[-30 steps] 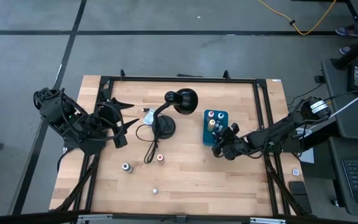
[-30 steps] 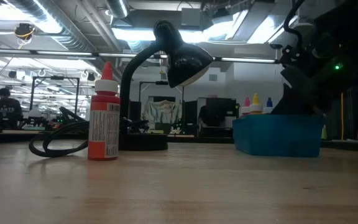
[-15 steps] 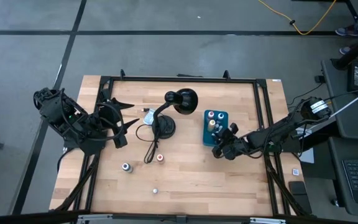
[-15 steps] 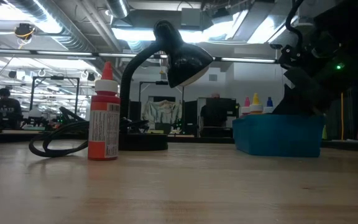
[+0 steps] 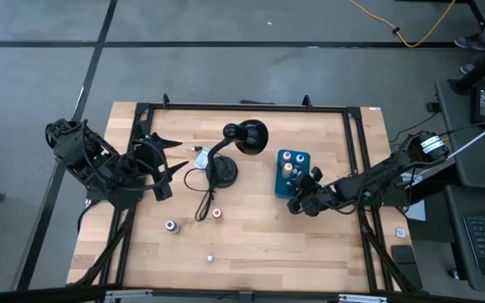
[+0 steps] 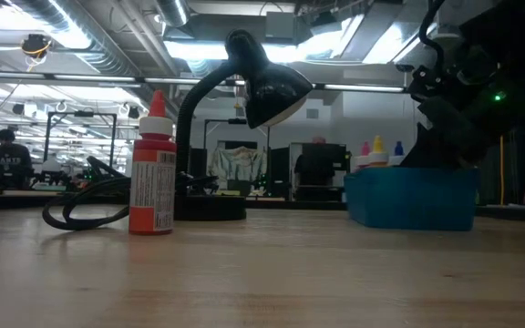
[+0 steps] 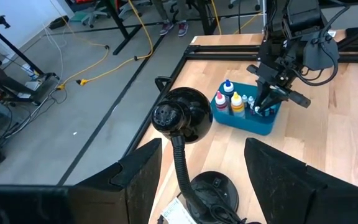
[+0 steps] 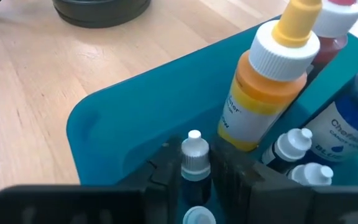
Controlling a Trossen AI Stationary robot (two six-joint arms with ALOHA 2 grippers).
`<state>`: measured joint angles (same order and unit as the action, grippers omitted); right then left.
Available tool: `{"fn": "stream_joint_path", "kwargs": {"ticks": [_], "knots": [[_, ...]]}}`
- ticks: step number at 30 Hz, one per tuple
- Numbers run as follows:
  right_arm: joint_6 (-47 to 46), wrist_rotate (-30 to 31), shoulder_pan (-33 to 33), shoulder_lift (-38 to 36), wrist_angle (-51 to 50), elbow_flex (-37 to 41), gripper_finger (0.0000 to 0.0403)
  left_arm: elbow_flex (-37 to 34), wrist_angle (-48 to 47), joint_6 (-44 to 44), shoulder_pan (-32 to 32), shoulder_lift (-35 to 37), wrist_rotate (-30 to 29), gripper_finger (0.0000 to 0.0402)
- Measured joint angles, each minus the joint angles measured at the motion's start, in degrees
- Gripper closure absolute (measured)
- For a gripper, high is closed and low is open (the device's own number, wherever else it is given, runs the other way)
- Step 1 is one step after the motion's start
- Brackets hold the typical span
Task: Pick & Place food coloring
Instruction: Put the small orange food coloring bottle into the blue bin, then put the small pink food coloring bottle into the blue bin
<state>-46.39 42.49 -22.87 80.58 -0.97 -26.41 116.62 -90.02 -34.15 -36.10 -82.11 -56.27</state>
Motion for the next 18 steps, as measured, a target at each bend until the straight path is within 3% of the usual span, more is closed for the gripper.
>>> {"fn": "stream_joint_path", "kwargs": {"ticks": [8,18], "knots": [[0.0,-0.1,0.0,0.0,-0.1,0.0,0.0275,0.0,0.0,0.4,0.0,0.0,0.0,0.0178],[0.3,0.3,0.0,-0.6,-0.5,0.0,0.0270,0.0,0.0,0.5,0.0,0.0,-0.1,0.0178]]}}
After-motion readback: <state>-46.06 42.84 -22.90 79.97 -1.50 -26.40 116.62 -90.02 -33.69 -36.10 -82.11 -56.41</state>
